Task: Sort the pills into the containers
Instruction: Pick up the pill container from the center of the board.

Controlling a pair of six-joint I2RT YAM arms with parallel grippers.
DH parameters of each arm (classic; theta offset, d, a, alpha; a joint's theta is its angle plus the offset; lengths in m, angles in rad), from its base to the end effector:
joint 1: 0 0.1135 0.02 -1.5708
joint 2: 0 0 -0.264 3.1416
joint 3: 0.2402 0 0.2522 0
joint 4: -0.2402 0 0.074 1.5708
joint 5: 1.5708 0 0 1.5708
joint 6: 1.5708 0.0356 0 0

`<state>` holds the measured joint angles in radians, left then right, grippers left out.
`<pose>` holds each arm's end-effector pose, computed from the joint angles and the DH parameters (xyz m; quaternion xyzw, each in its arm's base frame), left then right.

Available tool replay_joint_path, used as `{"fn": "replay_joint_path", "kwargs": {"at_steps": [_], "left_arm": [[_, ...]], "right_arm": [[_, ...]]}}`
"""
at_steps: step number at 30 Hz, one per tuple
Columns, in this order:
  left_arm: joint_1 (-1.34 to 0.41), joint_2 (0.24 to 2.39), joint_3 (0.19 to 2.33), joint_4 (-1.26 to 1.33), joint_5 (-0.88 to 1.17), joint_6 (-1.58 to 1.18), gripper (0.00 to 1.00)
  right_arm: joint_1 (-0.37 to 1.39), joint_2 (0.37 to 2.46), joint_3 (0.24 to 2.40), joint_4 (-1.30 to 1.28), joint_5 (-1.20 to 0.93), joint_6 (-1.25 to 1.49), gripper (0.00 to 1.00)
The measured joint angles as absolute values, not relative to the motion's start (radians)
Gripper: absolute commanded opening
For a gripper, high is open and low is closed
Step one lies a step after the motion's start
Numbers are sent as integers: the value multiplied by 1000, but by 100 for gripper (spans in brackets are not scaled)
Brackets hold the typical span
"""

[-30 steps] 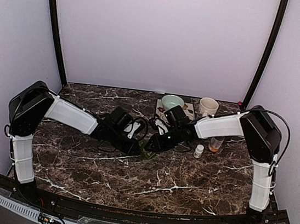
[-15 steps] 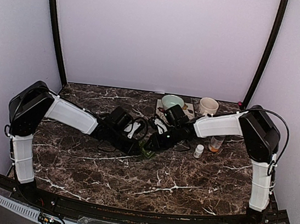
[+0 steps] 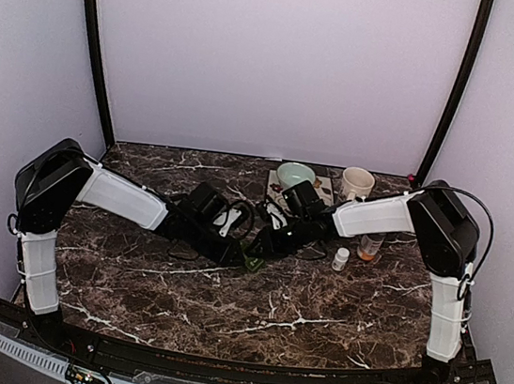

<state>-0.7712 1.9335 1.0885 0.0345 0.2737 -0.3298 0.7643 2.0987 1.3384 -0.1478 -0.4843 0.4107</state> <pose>0.2771 -0.2827 0.1385 0.2508 0.8865 -0.3003 0.2470 0.3038 0.3142 0.1331 -0.2382 0.8900 0.3638 0.1372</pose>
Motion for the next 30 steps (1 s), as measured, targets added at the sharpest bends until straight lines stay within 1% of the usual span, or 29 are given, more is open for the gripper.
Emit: {"fn": "replay_joint_path", "kwargs": {"at_steps": [2,10,19,30], "left_arm": [[-771,1933,1089,36,274,-334,38],[-760,1896,1031,92,273,-377,39],[-705,1819,889,303,321,-498,39],[-655,1724,752,566,461,-689,40]], "right_arm": [[756,2102,1327,-123,-513,435,0],[735,2106,1245,20,-638,572,0],[744,2106,1179,112,-767,723,0],[746,2060,1166,236,-809,863,0]]}}
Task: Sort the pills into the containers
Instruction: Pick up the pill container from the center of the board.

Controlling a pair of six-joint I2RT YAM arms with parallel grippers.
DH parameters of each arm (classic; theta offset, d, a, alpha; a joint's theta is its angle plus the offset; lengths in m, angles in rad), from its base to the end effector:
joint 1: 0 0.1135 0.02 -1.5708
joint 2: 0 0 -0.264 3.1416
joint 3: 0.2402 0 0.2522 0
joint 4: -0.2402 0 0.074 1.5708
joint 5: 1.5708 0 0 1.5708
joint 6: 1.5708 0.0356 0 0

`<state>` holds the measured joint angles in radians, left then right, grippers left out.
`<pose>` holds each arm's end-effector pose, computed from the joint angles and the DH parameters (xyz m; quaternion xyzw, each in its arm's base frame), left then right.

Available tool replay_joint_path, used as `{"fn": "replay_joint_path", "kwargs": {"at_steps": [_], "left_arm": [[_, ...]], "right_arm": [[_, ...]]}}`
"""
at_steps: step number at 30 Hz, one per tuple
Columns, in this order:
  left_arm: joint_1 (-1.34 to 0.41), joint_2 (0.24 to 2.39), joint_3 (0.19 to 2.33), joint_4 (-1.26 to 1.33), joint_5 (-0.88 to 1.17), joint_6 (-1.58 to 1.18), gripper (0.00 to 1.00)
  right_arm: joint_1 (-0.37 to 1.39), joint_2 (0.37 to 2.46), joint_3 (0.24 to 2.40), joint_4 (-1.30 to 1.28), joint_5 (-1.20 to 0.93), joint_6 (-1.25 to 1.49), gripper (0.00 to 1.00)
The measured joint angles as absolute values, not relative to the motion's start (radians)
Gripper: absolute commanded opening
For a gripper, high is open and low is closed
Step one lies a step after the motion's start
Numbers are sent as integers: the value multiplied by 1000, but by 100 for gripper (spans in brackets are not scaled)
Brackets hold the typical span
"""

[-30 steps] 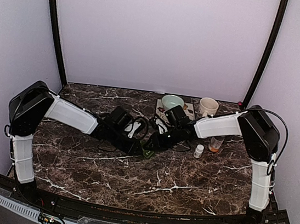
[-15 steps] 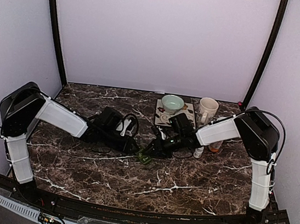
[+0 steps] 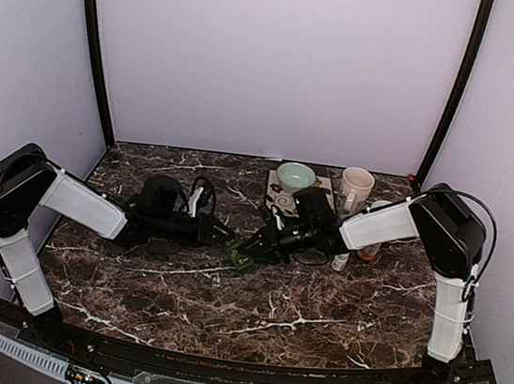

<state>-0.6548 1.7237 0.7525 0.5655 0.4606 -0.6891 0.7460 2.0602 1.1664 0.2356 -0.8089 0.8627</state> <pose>0.2642 -0.2228 0.1643 0.1116 0.8150 -0.4826 0.3005 0.2927 0.3055 0.1329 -0.1250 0.8340 0.5368 0.0265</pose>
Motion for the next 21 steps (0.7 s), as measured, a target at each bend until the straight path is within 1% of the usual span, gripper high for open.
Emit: {"fn": "replay_joint_path", "kwargs": {"at_steps": [9,16,21], "left_arm": [[-625,1694,659,780,602,-841,40],[-625,1694,641,856,666,-884,41],[-625,1679,625,881,673,-886,41]], "right_arm": [[746,2049,1166,323,-815,948,0],[746,2039,1166,369,-814,988,0],[746,2026,1165,371,-810,1000,0]]}}
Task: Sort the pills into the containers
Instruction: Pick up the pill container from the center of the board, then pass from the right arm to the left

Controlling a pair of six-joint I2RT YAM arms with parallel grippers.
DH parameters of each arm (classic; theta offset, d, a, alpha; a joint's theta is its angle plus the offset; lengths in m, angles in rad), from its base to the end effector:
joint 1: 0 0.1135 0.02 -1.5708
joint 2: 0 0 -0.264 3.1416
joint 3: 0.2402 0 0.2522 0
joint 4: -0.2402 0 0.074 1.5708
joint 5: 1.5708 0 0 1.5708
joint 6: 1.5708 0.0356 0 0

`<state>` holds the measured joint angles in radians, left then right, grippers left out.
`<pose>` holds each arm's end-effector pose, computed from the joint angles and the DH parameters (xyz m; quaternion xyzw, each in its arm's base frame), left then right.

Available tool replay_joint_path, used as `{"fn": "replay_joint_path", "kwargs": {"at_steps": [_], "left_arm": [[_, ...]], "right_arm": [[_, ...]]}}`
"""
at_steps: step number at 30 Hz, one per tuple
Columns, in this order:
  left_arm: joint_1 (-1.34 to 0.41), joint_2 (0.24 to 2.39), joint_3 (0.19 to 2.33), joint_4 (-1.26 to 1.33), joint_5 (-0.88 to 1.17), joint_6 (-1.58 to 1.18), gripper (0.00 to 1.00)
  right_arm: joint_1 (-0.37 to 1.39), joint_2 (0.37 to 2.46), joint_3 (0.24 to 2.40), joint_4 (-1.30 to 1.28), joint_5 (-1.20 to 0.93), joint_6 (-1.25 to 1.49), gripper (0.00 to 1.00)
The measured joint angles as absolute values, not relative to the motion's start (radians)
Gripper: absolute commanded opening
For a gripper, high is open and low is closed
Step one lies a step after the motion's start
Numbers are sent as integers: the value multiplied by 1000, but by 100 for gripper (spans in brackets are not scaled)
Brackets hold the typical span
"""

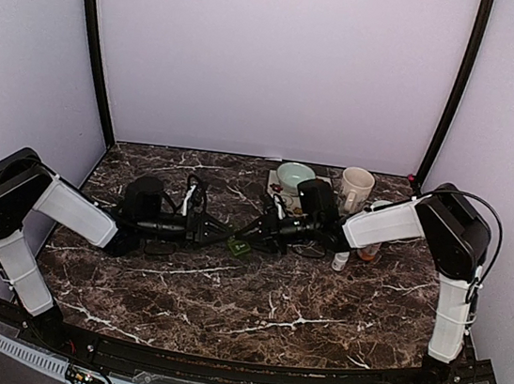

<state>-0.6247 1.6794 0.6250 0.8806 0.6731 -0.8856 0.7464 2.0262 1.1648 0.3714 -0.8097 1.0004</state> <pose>0.2482 -0.2063 0.1749 0.1165 0.7443 -0.6002 0.2687 0.2968 0.3096 0.1574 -0.1012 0.8075 0.5794 0.0448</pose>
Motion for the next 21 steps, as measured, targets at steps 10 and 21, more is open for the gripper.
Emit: {"fn": "replay_joint_path", "kwargs": {"at_steps": [10,21], "left_arm": [[-625,1623,577,873,665,-892,50],[-625,1629,573,866,651,-893,59]], "right_arm": [[746,1987,1164,375,-799,999,0],[746,1965,1163,381,-796,996,0]]}}
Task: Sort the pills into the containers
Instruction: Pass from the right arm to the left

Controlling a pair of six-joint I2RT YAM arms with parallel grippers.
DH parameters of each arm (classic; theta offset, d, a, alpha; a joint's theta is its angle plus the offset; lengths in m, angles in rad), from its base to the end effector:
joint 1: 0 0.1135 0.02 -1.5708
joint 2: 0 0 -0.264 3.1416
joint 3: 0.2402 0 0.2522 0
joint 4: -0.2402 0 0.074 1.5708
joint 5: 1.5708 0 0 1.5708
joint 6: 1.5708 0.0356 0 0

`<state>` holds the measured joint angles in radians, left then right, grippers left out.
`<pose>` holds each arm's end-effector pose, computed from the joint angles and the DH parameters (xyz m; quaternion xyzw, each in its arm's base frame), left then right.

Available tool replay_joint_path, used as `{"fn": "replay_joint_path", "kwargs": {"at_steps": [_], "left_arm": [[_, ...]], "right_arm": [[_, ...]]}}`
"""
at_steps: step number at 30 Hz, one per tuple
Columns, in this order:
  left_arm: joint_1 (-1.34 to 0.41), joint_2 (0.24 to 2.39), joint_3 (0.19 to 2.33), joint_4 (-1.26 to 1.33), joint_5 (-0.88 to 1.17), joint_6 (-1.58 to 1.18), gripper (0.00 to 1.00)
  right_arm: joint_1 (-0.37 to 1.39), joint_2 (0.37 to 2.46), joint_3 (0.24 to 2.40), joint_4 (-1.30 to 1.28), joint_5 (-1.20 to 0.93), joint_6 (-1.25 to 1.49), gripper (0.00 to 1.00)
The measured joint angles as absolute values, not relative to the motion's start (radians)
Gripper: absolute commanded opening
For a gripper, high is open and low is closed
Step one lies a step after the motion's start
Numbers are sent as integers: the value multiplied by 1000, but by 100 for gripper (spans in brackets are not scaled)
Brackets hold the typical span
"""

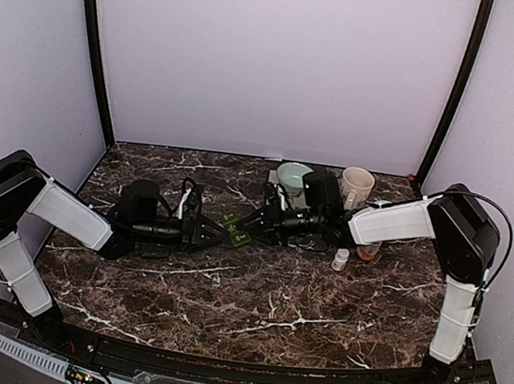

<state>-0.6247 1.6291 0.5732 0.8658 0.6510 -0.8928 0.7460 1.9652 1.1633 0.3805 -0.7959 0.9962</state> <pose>0.2378 -0.1980 0.1741 0.1042 0.7512 -0.5941 0.2682 0.2950 0.3072 0.1824 -0.1125 0.7940 0.5928 0.0739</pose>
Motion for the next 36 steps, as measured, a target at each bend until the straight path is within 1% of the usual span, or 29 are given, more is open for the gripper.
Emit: {"fn": "replay_joint_path", "kwargs": {"at_steps": [7,18,27,33,36], "left_arm": [[-625,1675,615,866,653,-893,56],[-594,1692,630,875,645,-902,43],[-593,1713,635,919,670,-920,41],[-593,1723,635,953,700,-936,38],[-593,1723,635,963,707,-943,35]], "right_arm": [[749,1965,1164,386,-797,997,0],[754,1958,1137,408,-810,1007,0],[757,1958,1132,427,-812,1024,0],[759,1958,1132,445,-812,1043,0],[759,1958,1132,453,-813,1052,0]]}}
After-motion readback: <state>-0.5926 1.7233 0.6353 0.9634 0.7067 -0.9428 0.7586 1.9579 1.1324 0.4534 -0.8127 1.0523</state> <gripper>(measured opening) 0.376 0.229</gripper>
